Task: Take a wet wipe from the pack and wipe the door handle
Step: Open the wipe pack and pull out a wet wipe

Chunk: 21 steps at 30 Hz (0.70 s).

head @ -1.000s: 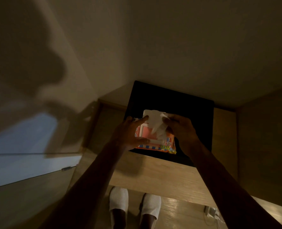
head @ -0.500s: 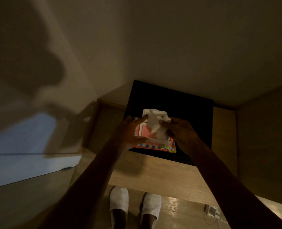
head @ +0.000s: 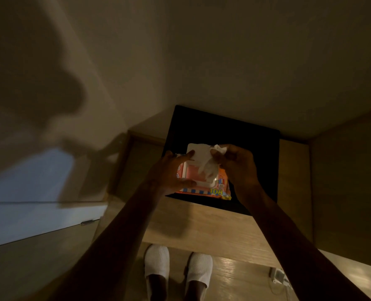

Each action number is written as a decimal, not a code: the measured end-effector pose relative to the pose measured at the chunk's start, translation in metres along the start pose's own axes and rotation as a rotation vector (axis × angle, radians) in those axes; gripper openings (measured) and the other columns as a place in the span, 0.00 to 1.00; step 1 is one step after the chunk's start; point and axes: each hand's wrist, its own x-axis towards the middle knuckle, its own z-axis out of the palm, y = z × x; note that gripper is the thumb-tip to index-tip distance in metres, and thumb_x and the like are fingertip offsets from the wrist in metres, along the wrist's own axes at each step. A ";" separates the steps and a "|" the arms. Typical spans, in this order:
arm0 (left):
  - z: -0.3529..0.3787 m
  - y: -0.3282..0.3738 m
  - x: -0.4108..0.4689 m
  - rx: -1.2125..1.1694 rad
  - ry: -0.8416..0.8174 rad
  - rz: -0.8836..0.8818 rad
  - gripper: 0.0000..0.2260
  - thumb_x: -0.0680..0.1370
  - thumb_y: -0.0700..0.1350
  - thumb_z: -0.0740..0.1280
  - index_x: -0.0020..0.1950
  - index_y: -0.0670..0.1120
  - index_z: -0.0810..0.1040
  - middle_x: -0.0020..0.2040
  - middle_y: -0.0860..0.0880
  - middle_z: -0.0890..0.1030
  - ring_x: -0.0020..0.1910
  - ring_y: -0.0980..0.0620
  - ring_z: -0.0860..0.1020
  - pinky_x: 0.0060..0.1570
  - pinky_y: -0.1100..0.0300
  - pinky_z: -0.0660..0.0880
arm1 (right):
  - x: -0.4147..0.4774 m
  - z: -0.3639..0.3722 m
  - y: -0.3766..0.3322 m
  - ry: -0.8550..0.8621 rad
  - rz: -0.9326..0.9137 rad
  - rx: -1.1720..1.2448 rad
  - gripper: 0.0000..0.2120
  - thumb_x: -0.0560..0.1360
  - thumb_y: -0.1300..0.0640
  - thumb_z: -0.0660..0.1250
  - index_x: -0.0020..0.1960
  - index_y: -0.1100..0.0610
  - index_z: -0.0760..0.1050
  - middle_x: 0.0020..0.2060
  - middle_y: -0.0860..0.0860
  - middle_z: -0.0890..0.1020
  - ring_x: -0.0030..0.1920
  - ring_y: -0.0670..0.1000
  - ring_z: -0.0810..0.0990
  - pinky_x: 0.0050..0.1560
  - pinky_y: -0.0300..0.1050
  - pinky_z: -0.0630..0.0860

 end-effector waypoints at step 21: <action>0.004 0.002 0.004 0.049 -0.013 -0.034 0.42 0.63 0.67 0.72 0.73 0.63 0.59 0.66 0.45 0.70 0.63 0.45 0.72 0.58 0.47 0.75 | -0.013 -0.012 -0.073 0.164 -0.166 0.195 0.07 0.75 0.56 0.70 0.52 0.56 0.82 0.43 0.51 0.85 0.44 0.50 0.81 0.40 0.44 0.77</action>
